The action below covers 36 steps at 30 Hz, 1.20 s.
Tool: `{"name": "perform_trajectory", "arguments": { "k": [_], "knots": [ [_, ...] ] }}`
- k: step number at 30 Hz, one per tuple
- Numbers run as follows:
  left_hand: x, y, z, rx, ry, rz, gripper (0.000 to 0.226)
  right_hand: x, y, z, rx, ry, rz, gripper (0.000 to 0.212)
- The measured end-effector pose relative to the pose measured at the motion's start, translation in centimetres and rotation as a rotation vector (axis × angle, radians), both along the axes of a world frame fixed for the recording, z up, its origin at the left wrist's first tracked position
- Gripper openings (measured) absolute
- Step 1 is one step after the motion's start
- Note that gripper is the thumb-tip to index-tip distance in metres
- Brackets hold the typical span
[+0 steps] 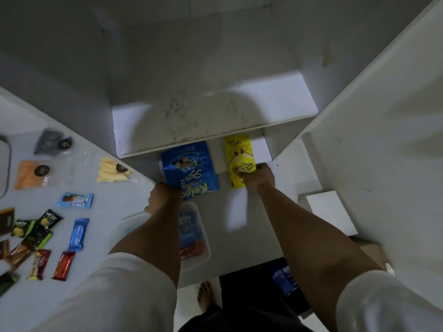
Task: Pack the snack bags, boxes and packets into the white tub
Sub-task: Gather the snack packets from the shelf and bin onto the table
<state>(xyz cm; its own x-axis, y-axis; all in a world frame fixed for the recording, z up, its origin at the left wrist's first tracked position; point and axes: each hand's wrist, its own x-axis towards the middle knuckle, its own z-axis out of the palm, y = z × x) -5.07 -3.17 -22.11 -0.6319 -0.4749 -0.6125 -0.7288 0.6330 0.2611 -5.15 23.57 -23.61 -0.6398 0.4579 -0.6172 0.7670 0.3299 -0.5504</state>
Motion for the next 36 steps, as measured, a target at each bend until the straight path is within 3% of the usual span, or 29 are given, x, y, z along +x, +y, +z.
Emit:
{"name": "perform_trajectory", "arguments": {
  "k": [2,5,10,13,16,24,27,30,36],
  "knots": [
    [0.1,0.4,0.0,0.015,0.002,-0.008,0.05,0.7,0.0,-0.5,-0.041,0.023,-0.023,0.037],
    [0.4,0.9,-0.3,0.056,0.015,-0.03,0.051,1.6,0.1,-1.6,-0.137,0.053,-0.111,0.035],
    [-0.2,1.5,0.1,0.104,0.055,-0.012,0.03,2.8,0.2,-0.2,-0.384,0.084,-0.296,0.02],
    [-0.4,2.4,2.2,0.113,0.194,-0.058,0.038,3.6,0.7,1.3,-0.505,0.163,-0.364,0.02],
    [0.4,3.5,4.7,0.277,0.383,-0.066,0.024,5.2,0.7,3.5,-0.596,0.223,-0.43,0.025],
    [8.4,6.4,9.6,0.476,0.63,-0.165,0.014,14.7,1.2,8.1,-0.541,0.366,-0.475,0.008],
    [12.0,7.0,10.2,0.546,0.612,-0.265,0.017,19.9,1.7,8.8,-0.514,0.4,-0.522,0.022],
    [15.4,8.3,11.2,0.568,0.578,-0.363,0.028,25.7,2.3,9.1,-0.493,0.413,-0.597,0.015],
    [22.1,11.9,11.5,0.583,0.366,-0.534,0.024,36.3,4.6,8.9,-0.462,0.381,-0.752,0.019]
  ]
}}
